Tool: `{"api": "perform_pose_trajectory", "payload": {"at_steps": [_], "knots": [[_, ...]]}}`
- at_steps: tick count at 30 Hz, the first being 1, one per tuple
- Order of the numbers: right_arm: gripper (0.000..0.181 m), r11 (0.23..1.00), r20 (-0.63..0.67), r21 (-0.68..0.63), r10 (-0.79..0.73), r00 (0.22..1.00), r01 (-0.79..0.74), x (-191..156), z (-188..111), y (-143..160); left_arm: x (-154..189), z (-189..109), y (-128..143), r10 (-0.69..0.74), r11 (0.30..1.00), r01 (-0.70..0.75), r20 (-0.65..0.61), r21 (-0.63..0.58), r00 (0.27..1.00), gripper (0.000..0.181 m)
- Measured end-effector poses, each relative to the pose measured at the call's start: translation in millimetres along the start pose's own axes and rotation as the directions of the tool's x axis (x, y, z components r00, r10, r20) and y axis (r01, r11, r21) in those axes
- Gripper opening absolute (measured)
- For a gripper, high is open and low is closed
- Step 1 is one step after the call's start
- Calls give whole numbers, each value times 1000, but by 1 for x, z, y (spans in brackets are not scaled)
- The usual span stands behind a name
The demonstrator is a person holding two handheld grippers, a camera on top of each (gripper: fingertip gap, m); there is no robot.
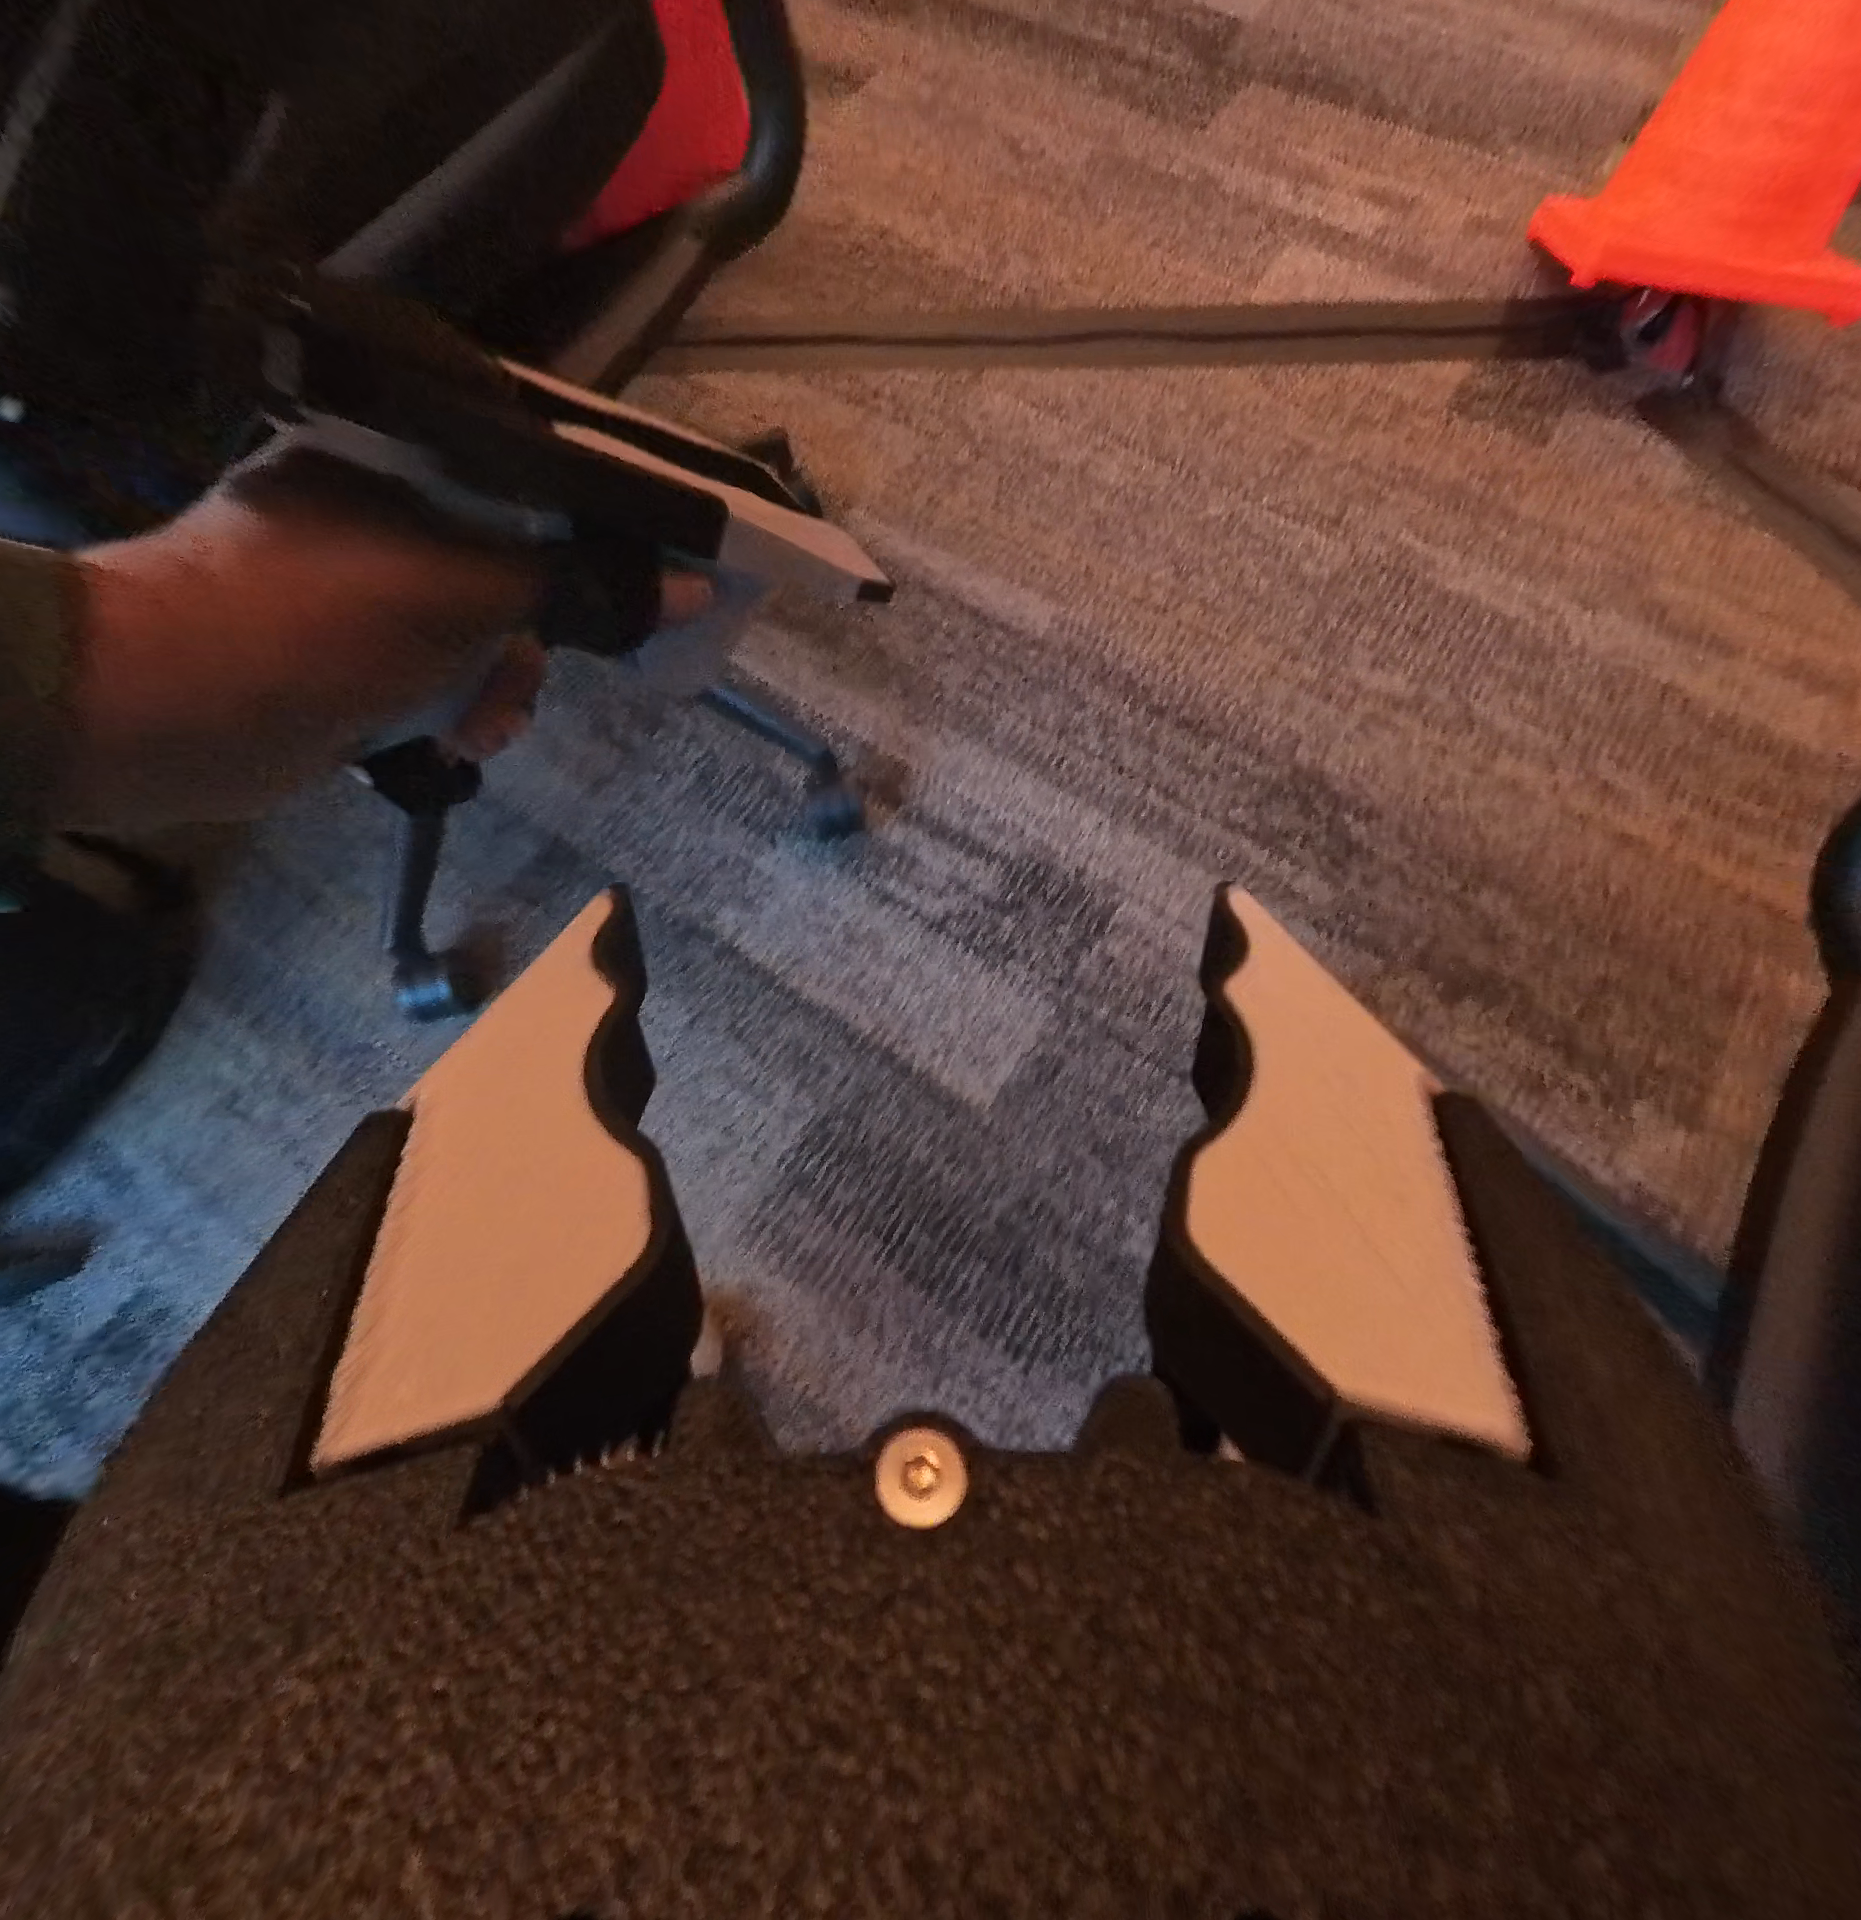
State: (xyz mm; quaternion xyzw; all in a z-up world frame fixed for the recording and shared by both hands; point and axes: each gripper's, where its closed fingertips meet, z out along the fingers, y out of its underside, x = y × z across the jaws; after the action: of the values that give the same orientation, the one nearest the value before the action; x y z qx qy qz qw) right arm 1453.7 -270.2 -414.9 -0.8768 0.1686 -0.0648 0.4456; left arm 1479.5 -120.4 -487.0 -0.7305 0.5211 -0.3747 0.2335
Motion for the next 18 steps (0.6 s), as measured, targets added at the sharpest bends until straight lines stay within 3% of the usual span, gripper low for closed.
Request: {"api": "perform_pose_trajectory", "payload": {"at_steps": [4,8,12,18], "knots": [[105,1000,44,-5,1,999,-1,56,75,-30,-105,84,-13,-76,994,90,192,-68,978,59],[104,1000,119,8,-21,993,20,95,166,-41,-217,143,3,-171,972,219,372,-89,912,55],[104,989,215,24,-150,965,148,132,250,-61,-316,183,45,-277,930,361,512,-71,813,52],[102,972,151,104,-225,963,211,235,381,-101,-476,211,111,-466,834,538,682,124,564,49]]}}
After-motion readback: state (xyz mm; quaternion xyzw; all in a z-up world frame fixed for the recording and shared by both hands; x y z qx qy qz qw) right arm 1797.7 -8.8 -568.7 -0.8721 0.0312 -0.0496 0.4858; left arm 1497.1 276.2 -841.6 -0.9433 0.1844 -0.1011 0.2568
